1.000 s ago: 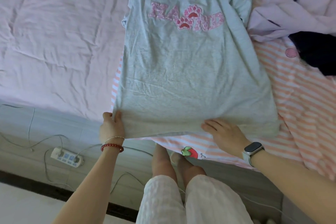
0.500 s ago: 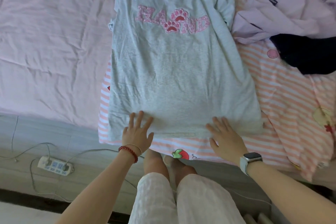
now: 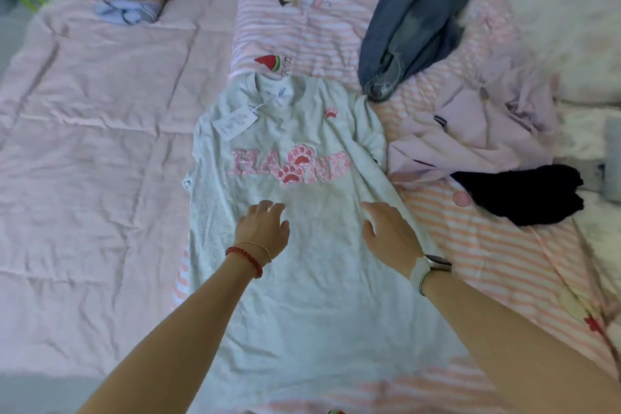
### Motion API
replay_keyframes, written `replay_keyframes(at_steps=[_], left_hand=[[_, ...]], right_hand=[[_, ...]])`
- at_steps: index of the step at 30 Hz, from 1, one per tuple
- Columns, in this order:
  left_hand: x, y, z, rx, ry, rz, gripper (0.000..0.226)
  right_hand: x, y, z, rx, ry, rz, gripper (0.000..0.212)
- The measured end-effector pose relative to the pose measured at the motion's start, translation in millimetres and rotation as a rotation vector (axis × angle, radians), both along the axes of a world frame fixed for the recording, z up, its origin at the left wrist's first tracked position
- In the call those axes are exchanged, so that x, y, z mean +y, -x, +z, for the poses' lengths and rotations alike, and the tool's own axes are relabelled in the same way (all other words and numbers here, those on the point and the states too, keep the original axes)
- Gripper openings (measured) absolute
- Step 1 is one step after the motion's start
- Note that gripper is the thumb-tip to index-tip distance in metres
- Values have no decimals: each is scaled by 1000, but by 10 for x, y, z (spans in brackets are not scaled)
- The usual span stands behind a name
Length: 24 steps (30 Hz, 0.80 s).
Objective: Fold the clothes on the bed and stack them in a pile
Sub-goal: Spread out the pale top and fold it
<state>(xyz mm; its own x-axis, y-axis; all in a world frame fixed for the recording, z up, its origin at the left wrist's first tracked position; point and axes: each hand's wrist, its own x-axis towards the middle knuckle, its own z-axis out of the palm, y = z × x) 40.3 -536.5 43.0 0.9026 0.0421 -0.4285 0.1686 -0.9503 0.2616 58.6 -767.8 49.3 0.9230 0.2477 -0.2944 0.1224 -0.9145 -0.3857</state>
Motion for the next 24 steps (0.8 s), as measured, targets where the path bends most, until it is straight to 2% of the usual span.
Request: replay_keyframes(at_steps=[2,5,10,13,16,18,19,20,22,24], left_hand=[[0,-374,-86,-10,18,-40,47],[-38,-824,-323,-1,22,-107,54],[-172,-1378,-813,-55,-68,-216,66],[-260,-1572,-1015,-2,-69,-166,69],[-316,-1626,-1146,73,-79,-130,71],[-336,-1633,-1148,81,-84,-117,70],[-349,-1641,-1122,71,-76,-93,68],[-365,-1660,-1080,49,-61,-53,65],[-435,-1754,-976,-28,-14,46,59],[-564,-1899,-874,-112,53,93,61]], right_hand=[[26,-377,-51,-10,-63,-127,38],[-1,-921,-180,-101,-181,-274,23],[-65,-1849,-432,-229,-235,-378,28],[-123,-2275,-550,-99,-273,-450,37],[-136,-2533,-663,218,-242,-448,46],[-123,-2599,-756,345,-198,-395,24],[-119,-2601,-784,363,-207,-392,16],[-138,-2606,-799,356,-248,-402,20],[-238,-2622,-725,254,-349,-466,26],[-420,-2682,-576,141,-454,-576,17]])
